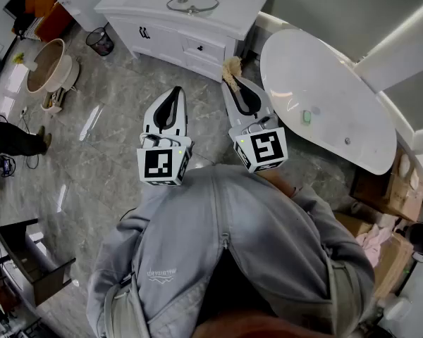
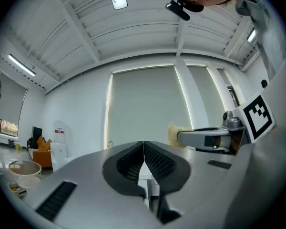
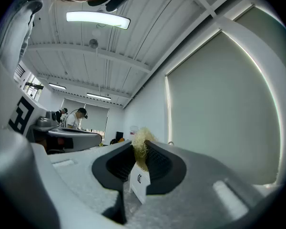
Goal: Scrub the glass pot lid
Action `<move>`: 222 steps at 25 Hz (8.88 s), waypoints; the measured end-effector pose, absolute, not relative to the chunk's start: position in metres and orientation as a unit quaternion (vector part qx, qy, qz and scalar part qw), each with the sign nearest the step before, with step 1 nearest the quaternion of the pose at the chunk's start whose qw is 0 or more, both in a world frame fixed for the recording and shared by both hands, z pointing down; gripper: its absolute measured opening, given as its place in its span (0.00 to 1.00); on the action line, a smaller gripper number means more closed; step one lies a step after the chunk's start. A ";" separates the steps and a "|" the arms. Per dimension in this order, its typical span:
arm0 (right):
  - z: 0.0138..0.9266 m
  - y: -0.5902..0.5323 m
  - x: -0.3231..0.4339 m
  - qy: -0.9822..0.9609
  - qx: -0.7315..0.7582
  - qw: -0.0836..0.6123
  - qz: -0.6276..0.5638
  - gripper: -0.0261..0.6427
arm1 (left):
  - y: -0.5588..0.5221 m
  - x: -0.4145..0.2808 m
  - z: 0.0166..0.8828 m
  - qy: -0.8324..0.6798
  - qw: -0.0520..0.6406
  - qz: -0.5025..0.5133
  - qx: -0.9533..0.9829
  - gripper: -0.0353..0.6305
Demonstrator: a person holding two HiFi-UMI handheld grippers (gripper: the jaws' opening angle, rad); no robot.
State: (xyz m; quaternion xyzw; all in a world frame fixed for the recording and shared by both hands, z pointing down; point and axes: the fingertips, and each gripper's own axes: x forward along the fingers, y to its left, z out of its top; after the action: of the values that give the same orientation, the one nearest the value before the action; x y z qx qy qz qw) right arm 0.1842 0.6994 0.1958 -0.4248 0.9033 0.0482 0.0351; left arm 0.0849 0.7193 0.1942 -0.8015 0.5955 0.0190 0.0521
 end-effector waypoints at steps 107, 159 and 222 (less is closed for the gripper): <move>0.271 -0.005 -0.009 0.903 -0.430 -0.022 0.003 0.12 | 0.008 -0.090 0.264 0.546 -0.004 -0.032 -0.837 0.06; 0.462 -0.097 -0.083 0.884 -0.427 -0.182 -0.053 0.12 | -0.093 -0.162 0.549 0.414 -0.295 -0.274 -0.816 0.28; 0.551 -0.062 -0.126 0.909 -0.207 -0.353 -0.072 0.12 | -0.075 -0.143 0.528 0.373 -0.352 -0.190 -0.837 0.24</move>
State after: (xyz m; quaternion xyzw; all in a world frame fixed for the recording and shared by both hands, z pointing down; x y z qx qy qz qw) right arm -0.1262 -0.0621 0.5509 -0.2075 0.9094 -0.0716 -0.3532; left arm -0.1428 -0.0747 0.5282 -0.8371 0.3731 -0.1899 -0.3521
